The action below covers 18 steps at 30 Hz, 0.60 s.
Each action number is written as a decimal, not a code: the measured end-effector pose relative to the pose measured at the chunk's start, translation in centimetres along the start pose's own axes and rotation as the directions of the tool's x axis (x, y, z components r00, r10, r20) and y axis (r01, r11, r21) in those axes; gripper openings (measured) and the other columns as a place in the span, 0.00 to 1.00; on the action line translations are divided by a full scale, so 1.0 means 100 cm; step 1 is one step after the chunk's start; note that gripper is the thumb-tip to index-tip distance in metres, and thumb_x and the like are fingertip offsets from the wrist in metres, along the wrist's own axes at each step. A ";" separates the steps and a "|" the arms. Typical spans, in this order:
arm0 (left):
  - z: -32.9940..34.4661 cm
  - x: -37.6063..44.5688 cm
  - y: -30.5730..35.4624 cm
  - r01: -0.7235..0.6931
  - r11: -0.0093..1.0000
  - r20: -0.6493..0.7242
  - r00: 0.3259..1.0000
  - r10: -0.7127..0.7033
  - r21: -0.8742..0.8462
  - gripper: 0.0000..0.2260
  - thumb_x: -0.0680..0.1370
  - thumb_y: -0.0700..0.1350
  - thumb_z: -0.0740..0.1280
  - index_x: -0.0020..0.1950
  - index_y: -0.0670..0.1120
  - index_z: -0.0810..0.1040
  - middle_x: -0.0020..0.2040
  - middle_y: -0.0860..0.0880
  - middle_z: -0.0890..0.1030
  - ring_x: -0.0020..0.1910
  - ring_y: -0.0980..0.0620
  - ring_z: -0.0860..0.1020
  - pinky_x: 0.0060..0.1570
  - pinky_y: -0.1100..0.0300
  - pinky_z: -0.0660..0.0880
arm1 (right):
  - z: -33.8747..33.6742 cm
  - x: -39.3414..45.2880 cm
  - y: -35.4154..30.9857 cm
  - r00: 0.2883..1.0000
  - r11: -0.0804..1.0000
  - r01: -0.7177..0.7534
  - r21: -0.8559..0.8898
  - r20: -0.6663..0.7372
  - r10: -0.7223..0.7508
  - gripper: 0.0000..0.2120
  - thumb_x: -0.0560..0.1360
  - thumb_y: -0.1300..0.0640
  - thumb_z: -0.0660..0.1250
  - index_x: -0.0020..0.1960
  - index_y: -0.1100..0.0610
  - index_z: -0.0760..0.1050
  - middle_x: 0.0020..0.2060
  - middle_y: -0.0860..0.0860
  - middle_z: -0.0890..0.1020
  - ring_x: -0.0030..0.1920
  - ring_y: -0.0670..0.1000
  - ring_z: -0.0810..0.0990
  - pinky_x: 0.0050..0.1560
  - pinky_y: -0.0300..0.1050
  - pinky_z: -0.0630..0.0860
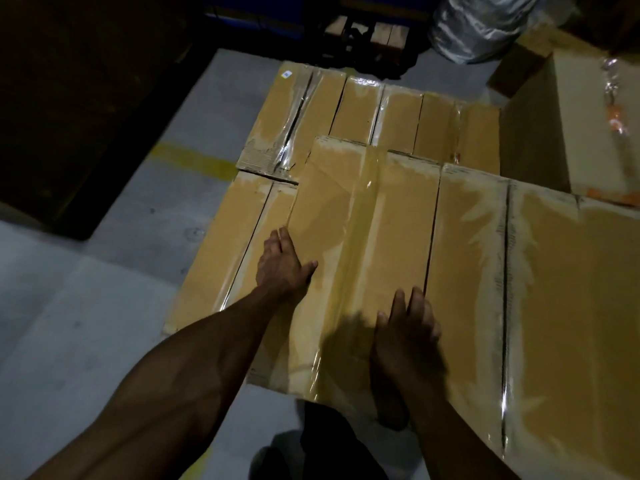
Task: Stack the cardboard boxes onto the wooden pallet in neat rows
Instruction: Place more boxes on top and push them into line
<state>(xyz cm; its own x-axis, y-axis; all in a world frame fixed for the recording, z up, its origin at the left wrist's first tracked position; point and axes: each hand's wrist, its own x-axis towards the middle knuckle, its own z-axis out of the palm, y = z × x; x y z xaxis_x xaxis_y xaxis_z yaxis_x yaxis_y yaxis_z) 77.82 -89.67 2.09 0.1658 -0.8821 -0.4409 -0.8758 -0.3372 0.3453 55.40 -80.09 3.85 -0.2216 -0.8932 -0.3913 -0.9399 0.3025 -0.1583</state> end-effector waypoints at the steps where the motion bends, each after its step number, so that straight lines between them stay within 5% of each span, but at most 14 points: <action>1: -0.001 -0.007 -0.002 -0.026 0.998 0.031 0.999 0.025 0.050 0.46 0.78 0.64 0.64 0.81 0.42 0.40 0.81 0.39 0.44 0.80 0.39 0.48 0.77 0.45 0.54 | 0.007 -0.004 0.006 0.999 1.000 0.026 -0.007 0.033 -0.026 0.29 0.83 0.42 0.53 0.81 0.49 0.50 0.81 0.53 0.46 0.80 0.57 0.47 0.77 0.58 0.50; 8: 0.012 -0.101 -0.050 -0.134 0.968 0.136 0.985 0.106 0.214 0.43 0.79 0.62 0.64 0.81 0.44 0.43 0.81 0.40 0.39 0.80 0.41 0.44 0.77 0.48 0.53 | 0.019 -0.070 0.031 0.988 0.996 0.084 -0.033 0.134 -0.079 0.39 0.80 0.37 0.57 0.82 0.53 0.46 0.81 0.57 0.43 0.81 0.59 0.42 0.78 0.57 0.47; 18: 0.023 -0.165 -0.122 -0.296 0.937 0.211 0.943 0.257 0.186 0.47 0.76 0.67 0.65 0.82 0.46 0.43 0.81 0.41 0.41 0.80 0.42 0.47 0.75 0.48 0.57 | 0.034 -0.116 0.046 0.967 0.988 0.119 -0.097 0.237 -0.093 0.52 0.74 0.30 0.65 0.82 0.52 0.40 0.80 0.57 0.36 0.80 0.60 0.38 0.78 0.55 0.45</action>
<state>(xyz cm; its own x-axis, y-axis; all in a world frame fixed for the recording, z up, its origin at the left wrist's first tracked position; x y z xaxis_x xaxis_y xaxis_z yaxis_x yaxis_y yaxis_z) 84.74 -70.29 3.26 -0.1639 -0.8494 -0.5017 -0.9539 0.0067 0.3002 54.49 -67.19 4.57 -0.0653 -0.8130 -0.5786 -0.9803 0.1607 -0.1152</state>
